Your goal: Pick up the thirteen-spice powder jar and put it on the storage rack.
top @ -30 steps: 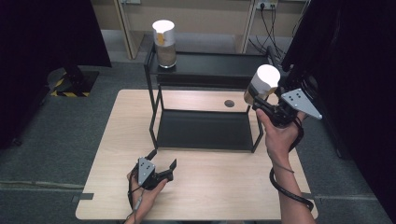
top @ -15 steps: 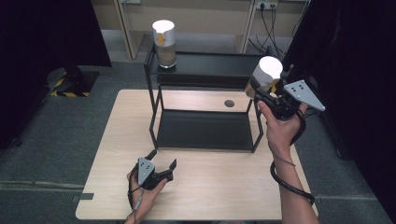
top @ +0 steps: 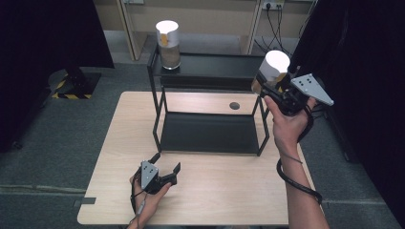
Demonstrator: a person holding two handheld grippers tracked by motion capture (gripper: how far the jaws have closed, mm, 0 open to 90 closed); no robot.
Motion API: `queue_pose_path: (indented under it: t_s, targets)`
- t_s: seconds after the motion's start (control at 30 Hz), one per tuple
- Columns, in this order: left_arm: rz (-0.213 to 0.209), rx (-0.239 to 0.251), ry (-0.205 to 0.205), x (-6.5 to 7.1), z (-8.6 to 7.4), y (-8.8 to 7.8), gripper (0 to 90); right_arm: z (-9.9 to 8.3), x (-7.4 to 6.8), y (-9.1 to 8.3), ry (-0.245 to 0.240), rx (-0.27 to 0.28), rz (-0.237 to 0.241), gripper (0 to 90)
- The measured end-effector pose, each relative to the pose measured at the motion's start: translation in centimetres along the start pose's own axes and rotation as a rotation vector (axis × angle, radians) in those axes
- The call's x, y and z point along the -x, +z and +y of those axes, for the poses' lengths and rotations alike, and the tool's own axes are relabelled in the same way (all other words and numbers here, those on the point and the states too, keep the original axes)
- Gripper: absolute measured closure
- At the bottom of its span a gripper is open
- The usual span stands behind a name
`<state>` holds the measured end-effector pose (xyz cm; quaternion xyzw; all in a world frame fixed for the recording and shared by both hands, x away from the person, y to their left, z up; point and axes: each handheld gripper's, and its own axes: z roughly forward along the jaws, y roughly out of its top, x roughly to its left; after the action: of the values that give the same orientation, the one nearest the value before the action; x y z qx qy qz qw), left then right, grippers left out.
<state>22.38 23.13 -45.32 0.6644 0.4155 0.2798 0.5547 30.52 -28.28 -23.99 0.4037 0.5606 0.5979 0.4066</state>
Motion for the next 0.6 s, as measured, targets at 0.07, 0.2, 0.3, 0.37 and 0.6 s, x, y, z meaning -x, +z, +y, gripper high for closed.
queue_pose_path:
  t_s: [0.07,0.2,0.3,0.37,0.6]
  targets:
    - [0.0,0.001,0.0,0.0,0.0,0.0,11.5,0.2,0.0,0.2,0.0,0.002,-0.001,30.8]
    - [-0.001,0.0,-0.001,0.0,0.0,0.0,11.5,0.7,-0.2,0.5,-0.007,-0.008,-0.004,30.8]
    - [-0.001,0.0,-0.001,0.0,0.0,0.0,11.5,0.9,-0.1,0.7,-0.004,-0.007,-0.007,30.8]
    - [0.0,-0.001,-0.001,0.0,0.0,0.0,11.5,1.0,-0.2,0.8,-0.001,-0.011,-0.009,30.8]
    - [-0.001,-0.002,0.001,0.0,0.0,0.0,11.4,1.5,-0.2,1.3,-0.005,-0.016,-0.013,30.8]
